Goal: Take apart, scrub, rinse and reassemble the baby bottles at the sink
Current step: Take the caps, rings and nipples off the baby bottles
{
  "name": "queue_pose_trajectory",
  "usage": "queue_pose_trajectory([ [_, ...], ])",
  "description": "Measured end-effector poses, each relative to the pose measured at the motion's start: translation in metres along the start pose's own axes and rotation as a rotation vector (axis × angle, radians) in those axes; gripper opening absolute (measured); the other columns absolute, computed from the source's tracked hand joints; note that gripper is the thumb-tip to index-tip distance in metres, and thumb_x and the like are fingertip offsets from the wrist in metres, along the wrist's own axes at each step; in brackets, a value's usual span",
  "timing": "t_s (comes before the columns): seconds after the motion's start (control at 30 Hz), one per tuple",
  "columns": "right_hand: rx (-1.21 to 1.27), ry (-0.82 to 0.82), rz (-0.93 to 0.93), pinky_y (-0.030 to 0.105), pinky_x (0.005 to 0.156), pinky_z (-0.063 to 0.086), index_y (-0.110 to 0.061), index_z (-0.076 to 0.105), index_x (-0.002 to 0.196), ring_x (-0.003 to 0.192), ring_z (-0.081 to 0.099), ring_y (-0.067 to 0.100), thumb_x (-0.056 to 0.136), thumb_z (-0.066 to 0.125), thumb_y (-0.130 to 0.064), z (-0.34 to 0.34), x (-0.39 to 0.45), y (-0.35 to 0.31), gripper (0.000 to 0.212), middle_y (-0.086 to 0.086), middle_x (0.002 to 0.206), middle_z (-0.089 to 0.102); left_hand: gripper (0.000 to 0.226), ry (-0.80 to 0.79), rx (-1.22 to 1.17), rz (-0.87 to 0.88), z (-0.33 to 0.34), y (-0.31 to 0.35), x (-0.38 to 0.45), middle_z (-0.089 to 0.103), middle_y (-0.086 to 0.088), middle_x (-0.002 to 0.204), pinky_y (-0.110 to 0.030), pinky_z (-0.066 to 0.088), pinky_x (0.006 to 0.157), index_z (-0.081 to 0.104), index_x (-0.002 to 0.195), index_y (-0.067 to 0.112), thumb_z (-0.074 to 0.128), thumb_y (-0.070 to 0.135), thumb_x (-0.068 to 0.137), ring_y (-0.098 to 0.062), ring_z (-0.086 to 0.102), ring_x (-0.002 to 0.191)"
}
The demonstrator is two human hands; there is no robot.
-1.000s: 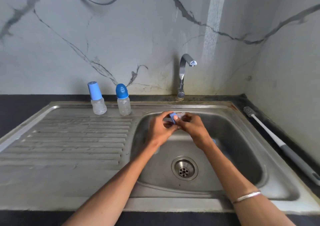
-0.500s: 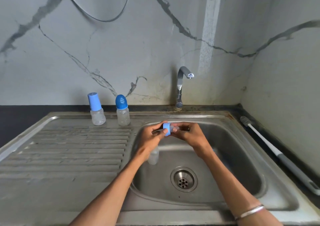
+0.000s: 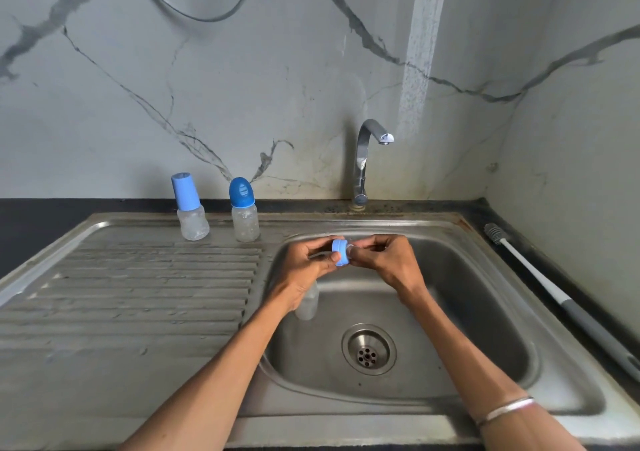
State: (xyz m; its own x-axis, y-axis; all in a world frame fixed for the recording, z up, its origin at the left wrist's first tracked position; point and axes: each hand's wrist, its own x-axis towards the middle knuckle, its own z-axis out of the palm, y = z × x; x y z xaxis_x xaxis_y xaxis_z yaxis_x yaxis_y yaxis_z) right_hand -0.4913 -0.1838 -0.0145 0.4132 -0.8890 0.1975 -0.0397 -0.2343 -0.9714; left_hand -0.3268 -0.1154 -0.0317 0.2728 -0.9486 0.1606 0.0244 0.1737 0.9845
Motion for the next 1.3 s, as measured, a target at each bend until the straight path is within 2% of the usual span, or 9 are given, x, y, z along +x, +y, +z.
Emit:
queue_pose_trajectory([
  [0.17, 0.036, 0.057, 0.032, 0.026, 0.075, 0.059, -0.006, 0.079, 0.085, 0.075, 0.075, 0.020, 0.076, 0.080, -0.007, 0.007, -0.004, -0.002, 0.008, 0.008, 0.079, 0.077, 0.041, 0.036, 0.047, 0.039, 0.002, 0.000, -0.002, 0.074, -0.008, 0.114, -0.045, 0.052, 0.101, 0.068, 0.124, 0.004, 0.073, -0.005, 0.084, -0.025, 0.069, 0.110],
  [0.3, 0.158, 0.051, 0.070, 0.030, 0.082, 0.059, -0.003, 0.078, 0.085, 0.080, 0.075, 0.024, 0.077, 0.081, -0.006, 0.010, -0.005, -0.004, 0.009, 0.011, 0.083, 0.077, 0.041, 0.051, 0.033, 0.052, 0.005, 0.003, -0.003, 0.073, -0.010, 0.115, -0.037, 0.054, 0.099, 0.066, 0.126, 0.002, 0.071, -0.006, 0.085, -0.024, 0.069, 0.110],
  [0.4, 0.002, 0.038, -0.059, 0.021, 0.074, 0.058, -0.009, 0.077, 0.082, 0.076, 0.075, 0.017, 0.078, 0.081, -0.007, 0.010, -0.006, -0.008, 0.006, 0.004, 0.078, 0.077, 0.036, 0.048, -0.027, 0.025, 0.003, 0.004, -0.005, 0.073, -0.012, 0.114, -0.032, 0.057, 0.091, 0.065, 0.125, 0.001, 0.066, -0.004, 0.090, -0.024, 0.072, 0.104],
  [0.47, -0.076, 0.016, -0.102, 0.016, 0.070, 0.054, -0.011, 0.077, 0.081, 0.073, 0.074, 0.014, 0.078, 0.082, -0.008, 0.008, -0.007, -0.010, 0.006, 0.001, 0.076, 0.076, 0.032, 0.043, -0.066, 0.004, 0.001, 0.003, -0.005, 0.074, -0.013, 0.111, -0.034, 0.057, 0.091, 0.065, 0.124, 0.000, 0.063, -0.004, 0.092, -0.026, 0.072, 0.102],
  [0.67, -0.315, 0.044, -0.176, 0.011, 0.068, 0.052, -0.011, 0.079, 0.085, 0.068, 0.071, 0.001, 0.079, 0.080, -0.002, 0.007, -0.004, -0.007, 0.011, -0.009, 0.072, 0.073, 0.030, 0.057, -0.095, -0.033, 0.008, 0.000, -0.005, 0.070, -0.025, 0.111, -0.038, 0.059, 0.089, 0.061, 0.122, -0.012, 0.062, -0.005, 0.093, -0.035, 0.071, 0.102],
  [0.8, -0.203, 0.149, -0.131, 0.012, 0.070, 0.056, -0.013, 0.079, 0.088, 0.072, 0.073, 0.003, 0.078, 0.083, -0.008, 0.009, -0.005, -0.007, 0.012, -0.006, 0.076, 0.076, 0.027, 0.177, -0.200, -0.041, 0.016, 0.003, -0.001, 0.069, -0.030, 0.108, -0.031, 0.061, 0.079, 0.057, 0.114, -0.017, 0.064, -0.006, 0.091, -0.041, 0.069, 0.101],
  [0.93, -0.118, 0.141, -0.059, 0.017, 0.072, 0.058, -0.009, 0.077, 0.091, 0.076, 0.074, 0.008, 0.076, 0.085, -0.010, 0.008, -0.005, -0.005, 0.017, 0.000, 0.079, 0.077, 0.022, 0.128, -0.180, -0.043, 0.017, 0.002, -0.001, 0.072, -0.024, 0.108, -0.028, 0.059, 0.086, 0.063, 0.115, -0.012, 0.060, -0.004, 0.094, -0.033, 0.071, 0.101],
  [1.13, -0.086, 0.058, -0.040, 0.011, 0.068, 0.053, -0.005, 0.075, 0.097, 0.079, 0.073, 0.006, 0.081, 0.080, -0.007, 0.004, -0.005, -0.006, 0.017, 0.003, 0.085, 0.076, 0.024, 0.129, -0.178, -0.066, 0.015, 0.002, -0.001, 0.072, -0.019, 0.108, -0.028, 0.058, 0.088, 0.065, 0.117, -0.008, 0.061, -0.004, 0.093, -0.024, 0.073, 0.096],
  [1.3, -0.102, 0.090, -0.081, 0.013, 0.071, 0.054, -0.011, 0.079, 0.088, 0.078, 0.073, 0.007, 0.078, 0.083, -0.012, 0.006, -0.005, -0.006, 0.011, -0.003, 0.080, 0.077, 0.026, 0.091, -0.138, -0.034, 0.012, 0.004, -0.003, 0.074, -0.016, 0.108, -0.030, 0.058, 0.090, 0.066, 0.117, -0.006, 0.064, -0.001, 0.092, -0.026, 0.073, 0.098],
])
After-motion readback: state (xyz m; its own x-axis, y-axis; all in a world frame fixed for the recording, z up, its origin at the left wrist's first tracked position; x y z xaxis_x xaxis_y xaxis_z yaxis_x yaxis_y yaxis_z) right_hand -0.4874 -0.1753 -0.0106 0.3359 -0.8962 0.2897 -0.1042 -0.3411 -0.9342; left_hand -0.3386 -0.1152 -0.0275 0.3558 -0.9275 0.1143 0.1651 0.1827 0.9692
